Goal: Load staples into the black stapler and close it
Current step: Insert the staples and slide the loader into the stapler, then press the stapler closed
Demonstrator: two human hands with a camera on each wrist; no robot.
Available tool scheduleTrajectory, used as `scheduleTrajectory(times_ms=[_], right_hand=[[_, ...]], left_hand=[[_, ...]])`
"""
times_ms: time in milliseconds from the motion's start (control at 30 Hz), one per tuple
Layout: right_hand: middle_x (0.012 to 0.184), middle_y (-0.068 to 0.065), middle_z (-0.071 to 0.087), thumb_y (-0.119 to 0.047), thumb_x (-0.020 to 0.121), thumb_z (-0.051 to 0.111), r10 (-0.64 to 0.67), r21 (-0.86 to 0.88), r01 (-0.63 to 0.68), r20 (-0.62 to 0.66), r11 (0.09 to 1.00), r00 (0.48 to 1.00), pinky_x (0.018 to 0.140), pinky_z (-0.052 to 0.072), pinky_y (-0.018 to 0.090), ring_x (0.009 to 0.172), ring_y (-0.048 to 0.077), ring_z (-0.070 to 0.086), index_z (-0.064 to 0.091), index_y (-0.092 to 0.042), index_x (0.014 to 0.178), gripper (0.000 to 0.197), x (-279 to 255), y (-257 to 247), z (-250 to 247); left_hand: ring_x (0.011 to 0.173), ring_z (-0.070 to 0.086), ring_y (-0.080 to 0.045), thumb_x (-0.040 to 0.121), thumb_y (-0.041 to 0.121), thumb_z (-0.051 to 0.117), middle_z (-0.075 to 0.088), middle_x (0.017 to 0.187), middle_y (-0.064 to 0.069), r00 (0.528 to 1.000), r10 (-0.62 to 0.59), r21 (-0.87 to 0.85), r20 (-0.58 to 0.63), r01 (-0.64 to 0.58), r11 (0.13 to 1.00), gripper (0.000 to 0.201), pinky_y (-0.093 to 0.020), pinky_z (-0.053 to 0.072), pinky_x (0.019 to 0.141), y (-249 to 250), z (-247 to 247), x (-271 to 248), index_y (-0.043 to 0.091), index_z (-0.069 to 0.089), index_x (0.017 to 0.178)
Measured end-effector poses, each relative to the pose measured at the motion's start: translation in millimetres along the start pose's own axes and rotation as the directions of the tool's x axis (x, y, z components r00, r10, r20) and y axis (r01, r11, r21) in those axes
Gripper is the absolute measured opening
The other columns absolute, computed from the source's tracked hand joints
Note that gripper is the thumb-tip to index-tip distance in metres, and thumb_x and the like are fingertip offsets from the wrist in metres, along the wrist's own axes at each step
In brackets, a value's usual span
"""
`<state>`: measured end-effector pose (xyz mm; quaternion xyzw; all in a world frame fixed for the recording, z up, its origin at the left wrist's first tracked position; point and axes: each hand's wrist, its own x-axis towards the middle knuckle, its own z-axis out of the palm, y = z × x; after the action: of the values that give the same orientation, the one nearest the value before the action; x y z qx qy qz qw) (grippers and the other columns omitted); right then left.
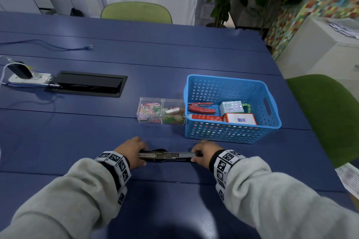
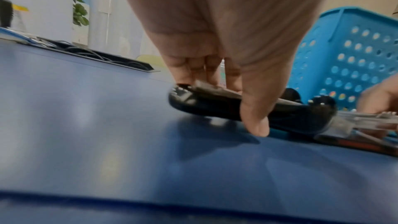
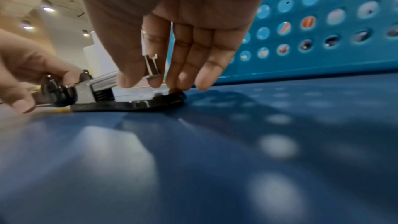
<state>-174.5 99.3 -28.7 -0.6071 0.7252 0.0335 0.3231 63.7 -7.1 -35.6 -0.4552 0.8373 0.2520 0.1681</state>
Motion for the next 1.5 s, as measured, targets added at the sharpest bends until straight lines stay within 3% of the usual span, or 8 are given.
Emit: scheduleTrajectory(times_ms=[367,566,766,900,1066,1300,1400,1500], right_hand=[[0.081,-0.002,0.057,-0.030,0.083,0.064,0.037,0.262,0.009,-0.167,0.965,0.985,0.072,0.039,0.023,0.079,0.016,0.052,0.052,-0.033,0.083,0.012,-10.1,13.0,-1.3],[0.066,-0.020,0.052,-0.021,0.081,0.068,0.031,0.370,0.045,-0.196,0.928,0.980,0.075,0.050,0.030,0.067,0.009,0.051,0.066,-0.022,0.095,0.014,-12.1,11.4,-3.6],[0.081,-0.008,0.062,-0.014,0.078,0.070,0.036,0.421,0.066,-0.230,0.904,0.973,0.083,0.056,0.038,0.075,0.015,0.057,0.064,-0.029,0.090,0.020,-10.0,4.9,-6.0],[0.086,-0.009,0.060,-0.006,0.076,0.069,0.011,0.466,0.101,-0.232,0.879,0.973,0.085,0.049,0.028,0.077,0.010,0.057,0.063,-0.022,0.102,0.031,-9.3,3.0,-4.5],[0.090,-0.004,0.061,-0.019,0.072,0.076,0.012,0.456,0.091,-0.218,0.885,0.976,0.087,0.050,0.029,0.086,0.015,0.060,0.062,-0.019,0.105,0.036,-9.3,5.5,-2.3],[0.098,-0.005,0.064,-0.032,0.083,0.064,-0.004,0.504,0.083,-0.156,0.860,0.988,0.094,0.047,0.030,0.094,0.014,0.060,0.060,-0.035,0.106,0.024,-12.7,10.3,4.5],[0.107,0.001,0.067,-0.036,0.080,0.061,-0.018,0.524,0.096,-0.152,0.846,0.988,0.098,0.049,0.039,0.102,0.020,0.062,0.053,-0.060,0.087,0.026,-13.4,8.7,8.8],[0.100,0.002,0.068,-0.038,0.072,0.059,-0.002,0.568,0.094,-0.160,0.817,0.987,0.090,0.051,0.042,0.096,0.025,0.064,0.052,-0.063,0.078,0.027,-12.5,7.0,10.3]], left_hand=[[0.108,0.057,-0.020,0.074,0.027,0.074,0.061,0.118,0.001,0.985,0.034,-0.104,-0.171,-0.053,0.993,0.048,-0.030,0.044,0.095,18.4,-33.1,-14.5,0.027,0.054,0.118],[0.097,0.056,-0.015,0.072,0.023,0.076,0.060,0.106,0.004,0.951,0.166,-0.170,-0.261,-0.215,0.962,0.052,-0.022,0.041,0.085,55.6,-43.5,-15.9,0.025,0.053,0.118],[0.092,0.056,-0.015,0.071,0.023,0.076,0.060,0.100,0.001,0.940,0.260,-0.196,-0.221,-0.304,0.932,0.041,-0.026,0.046,0.085,89.6,-32.2,-5.4,0.022,0.060,0.108],[0.094,0.056,-0.015,0.071,0.020,0.076,0.057,0.099,-0.001,0.931,0.290,-0.263,-0.222,-0.344,0.901,0.041,-0.029,0.049,0.091,96.9,-18.5,1.5,0.019,0.063,0.109],[0.105,0.055,-0.020,0.070,0.022,0.078,0.059,0.110,-0.008,0.936,0.296,-0.313,-0.190,-0.343,0.886,0.047,-0.033,0.045,0.099,92.6,-9.9,8.0,0.019,0.062,0.114],[0.113,0.056,-0.024,0.076,0.023,0.071,0.063,0.120,-0.005,0.975,0.221,-0.149,0.025,-0.215,0.965,0.046,-0.033,0.043,0.094,80.5,2.8,11.2,0.022,0.054,0.120],[0.110,0.058,-0.026,0.077,0.022,0.070,0.064,0.116,-0.007,0.976,0.211,-0.097,0.051,-0.206,0.974,0.040,-0.033,0.045,0.089,81.6,3.9,11.6,0.020,0.056,0.114],[0.109,0.058,-0.028,0.076,0.021,0.070,0.064,0.115,-0.008,0.979,0.199,-0.079,0.049,-0.195,0.978,0.041,-0.035,0.046,0.088,84.3,4.9,11.7,0.020,0.053,0.114]])
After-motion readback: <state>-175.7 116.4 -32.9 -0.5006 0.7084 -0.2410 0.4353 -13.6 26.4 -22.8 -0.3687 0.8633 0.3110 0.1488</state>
